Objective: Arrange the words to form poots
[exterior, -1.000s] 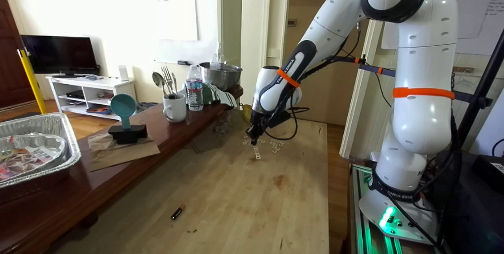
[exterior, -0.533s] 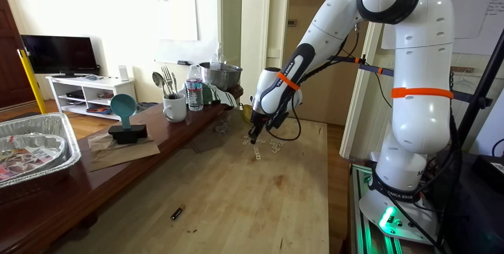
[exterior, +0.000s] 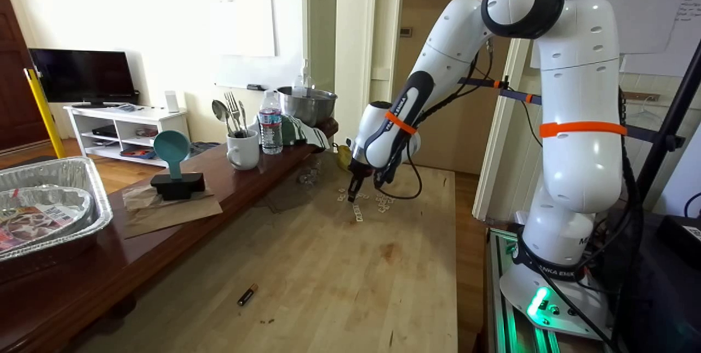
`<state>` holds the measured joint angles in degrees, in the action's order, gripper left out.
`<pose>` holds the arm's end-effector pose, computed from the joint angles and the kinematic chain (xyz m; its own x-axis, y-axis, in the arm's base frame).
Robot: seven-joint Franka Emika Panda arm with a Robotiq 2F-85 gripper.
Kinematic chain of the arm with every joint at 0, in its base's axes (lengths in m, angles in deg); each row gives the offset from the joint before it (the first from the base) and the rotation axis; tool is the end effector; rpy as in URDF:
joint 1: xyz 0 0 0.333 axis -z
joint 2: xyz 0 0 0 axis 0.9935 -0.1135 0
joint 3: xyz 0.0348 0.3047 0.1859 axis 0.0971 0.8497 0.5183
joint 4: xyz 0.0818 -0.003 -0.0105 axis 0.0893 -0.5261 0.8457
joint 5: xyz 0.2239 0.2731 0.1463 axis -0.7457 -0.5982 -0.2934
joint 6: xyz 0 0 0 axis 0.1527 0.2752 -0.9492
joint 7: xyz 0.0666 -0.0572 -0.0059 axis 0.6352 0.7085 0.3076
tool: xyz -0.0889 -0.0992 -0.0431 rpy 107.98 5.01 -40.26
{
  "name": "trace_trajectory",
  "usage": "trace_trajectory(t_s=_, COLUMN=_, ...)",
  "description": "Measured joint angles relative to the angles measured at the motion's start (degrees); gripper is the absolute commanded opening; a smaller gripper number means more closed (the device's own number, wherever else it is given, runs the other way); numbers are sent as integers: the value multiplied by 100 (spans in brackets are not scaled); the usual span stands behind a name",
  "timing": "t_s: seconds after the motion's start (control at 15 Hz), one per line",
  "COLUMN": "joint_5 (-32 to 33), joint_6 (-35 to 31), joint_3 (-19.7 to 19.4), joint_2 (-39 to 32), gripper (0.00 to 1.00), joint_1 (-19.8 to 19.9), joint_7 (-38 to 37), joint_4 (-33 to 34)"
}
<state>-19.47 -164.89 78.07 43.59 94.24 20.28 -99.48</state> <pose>0.5008 -0.1248 0.2345 0.9529 0.1687 0.2520 0.1403 -0.9820 0.1268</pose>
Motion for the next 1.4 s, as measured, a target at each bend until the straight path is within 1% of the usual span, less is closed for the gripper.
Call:
trace_trajectory(t_s=0.2, joint_5=131, joint_6=-153, joint_3=92, joint_2=-108, gripper=0, joint_1=122, joint_7=83, joint_4=4)
trace_trajectory(t_s=0.67, joint_5=214, joint_6=-165, joint_3=382, joint_2=-113, gripper=0, joint_1=451, joint_7=267, joint_4=6)
trace_trajectory(t_s=1.2, joint_5=217, joint_6=-103, joint_3=478, joint_2=-110, gripper=0, joint_1=553, joint_7=332, joint_4=26)
trace_trajectory(t_s=1.4, joint_5=217, joint_6=80, joint_3=495, joint_2=-87, gripper=0, joint_1=553, joint_7=332, joint_4=67)
